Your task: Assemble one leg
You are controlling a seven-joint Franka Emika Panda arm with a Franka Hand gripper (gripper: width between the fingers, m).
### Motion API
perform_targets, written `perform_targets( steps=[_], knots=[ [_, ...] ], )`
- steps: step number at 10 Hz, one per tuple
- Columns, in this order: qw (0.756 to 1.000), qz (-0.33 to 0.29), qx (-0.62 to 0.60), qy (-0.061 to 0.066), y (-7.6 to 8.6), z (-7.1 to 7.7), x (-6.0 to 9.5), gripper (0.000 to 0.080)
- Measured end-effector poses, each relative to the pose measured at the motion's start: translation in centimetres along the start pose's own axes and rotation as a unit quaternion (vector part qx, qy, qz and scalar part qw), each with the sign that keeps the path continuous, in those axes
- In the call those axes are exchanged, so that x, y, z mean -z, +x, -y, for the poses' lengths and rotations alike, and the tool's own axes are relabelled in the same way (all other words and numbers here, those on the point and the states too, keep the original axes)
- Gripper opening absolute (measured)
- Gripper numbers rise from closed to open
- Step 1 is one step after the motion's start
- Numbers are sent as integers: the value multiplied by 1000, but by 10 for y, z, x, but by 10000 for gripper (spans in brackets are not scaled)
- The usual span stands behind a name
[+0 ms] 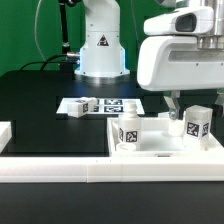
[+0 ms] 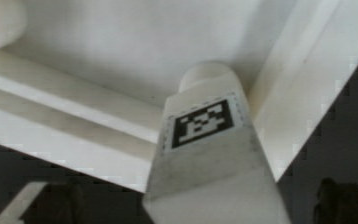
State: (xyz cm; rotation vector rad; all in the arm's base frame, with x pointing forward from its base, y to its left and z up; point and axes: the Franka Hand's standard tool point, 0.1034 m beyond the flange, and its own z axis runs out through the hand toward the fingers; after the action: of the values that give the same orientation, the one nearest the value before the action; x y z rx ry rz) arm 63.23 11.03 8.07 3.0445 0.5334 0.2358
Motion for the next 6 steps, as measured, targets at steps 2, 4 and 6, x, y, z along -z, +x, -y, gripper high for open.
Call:
perform_targets(
  steps=[2, 4, 6],
  knots=[
    [1000, 0, -6, 0, 0, 0, 0, 339],
    [998, -1, -56, 1, 0, 0, 0, 289],
    [990, -1, -142, 3, 0, -1, 0, 289]
  ],
)
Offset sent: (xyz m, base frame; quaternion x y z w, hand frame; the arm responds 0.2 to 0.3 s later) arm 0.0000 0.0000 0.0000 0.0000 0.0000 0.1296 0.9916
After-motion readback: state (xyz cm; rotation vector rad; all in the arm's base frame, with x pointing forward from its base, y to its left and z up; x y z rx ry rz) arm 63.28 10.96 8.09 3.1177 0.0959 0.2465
